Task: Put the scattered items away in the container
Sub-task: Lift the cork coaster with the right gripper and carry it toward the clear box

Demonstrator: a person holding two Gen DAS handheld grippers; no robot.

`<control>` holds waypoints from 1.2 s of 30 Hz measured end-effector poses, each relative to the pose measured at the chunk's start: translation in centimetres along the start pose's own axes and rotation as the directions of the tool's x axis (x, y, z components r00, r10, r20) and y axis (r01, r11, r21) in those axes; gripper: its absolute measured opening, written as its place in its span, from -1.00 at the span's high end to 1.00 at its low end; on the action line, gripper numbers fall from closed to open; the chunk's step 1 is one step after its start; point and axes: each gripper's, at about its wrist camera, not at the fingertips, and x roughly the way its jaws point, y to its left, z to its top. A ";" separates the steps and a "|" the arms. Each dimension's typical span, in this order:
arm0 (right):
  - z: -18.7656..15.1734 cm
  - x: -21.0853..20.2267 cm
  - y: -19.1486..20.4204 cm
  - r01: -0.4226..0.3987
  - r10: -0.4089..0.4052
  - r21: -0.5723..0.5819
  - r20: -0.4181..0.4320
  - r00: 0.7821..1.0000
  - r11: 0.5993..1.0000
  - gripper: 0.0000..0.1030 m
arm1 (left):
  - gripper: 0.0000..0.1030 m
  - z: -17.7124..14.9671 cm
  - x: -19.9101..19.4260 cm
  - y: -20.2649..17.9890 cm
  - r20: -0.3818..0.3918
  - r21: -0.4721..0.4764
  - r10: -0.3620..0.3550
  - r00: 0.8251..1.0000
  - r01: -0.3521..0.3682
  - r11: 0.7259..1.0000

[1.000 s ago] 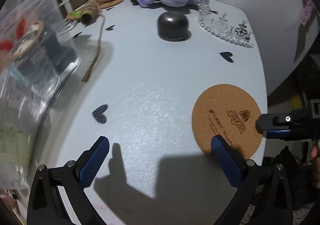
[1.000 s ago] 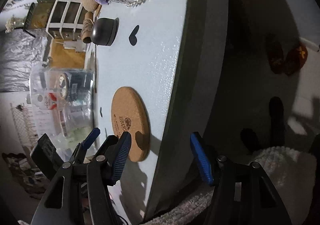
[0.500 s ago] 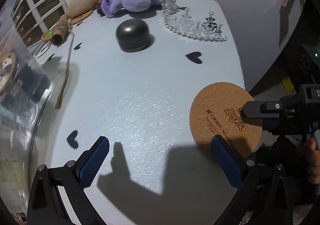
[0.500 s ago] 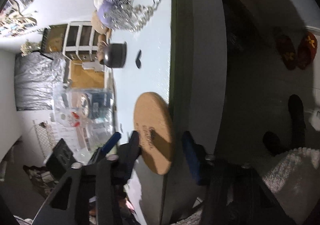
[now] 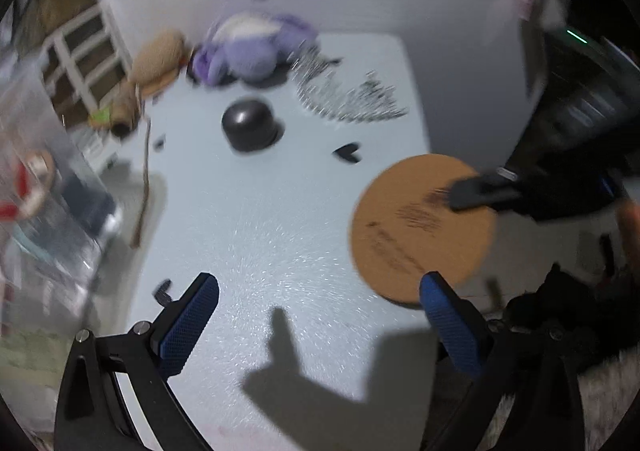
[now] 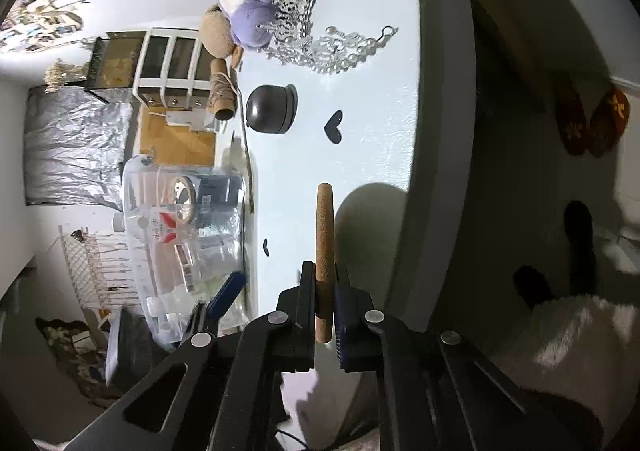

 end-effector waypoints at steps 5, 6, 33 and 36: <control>0.5 0.2 -0.2 -0.017 0.023 0.155 -0.036 0.999 0.988 0.81 | -0.77 -0.4 -1.4 -3.7 0.102 0.193 0.070 0.992 -0.089 0.977; 0.7 0.2 -0.2 -0.019 0.028 0.188 -0.045 0.999 0.982 0.81 | -0.64 -0.4 -1.2 -4.2 0.113 0.216 0.083 0.990 -0.106 0.971; 3.1 3.2 8.7 0.248 -0.336 -0.308 -0.279 0.899 0.919 0.61 | 0.84 0.6 -1.0 -5.0 0.145 0.344 0.097 0.985 -0.142 0.928; 3.5 3.4 10.1 0.234 -0.349 -0.344 -0.323 0.880 0.909 0.61 | 0.84 0.9 -2.2 -4.2 0.174 0.356 0.123 0.977 -0.179 0.917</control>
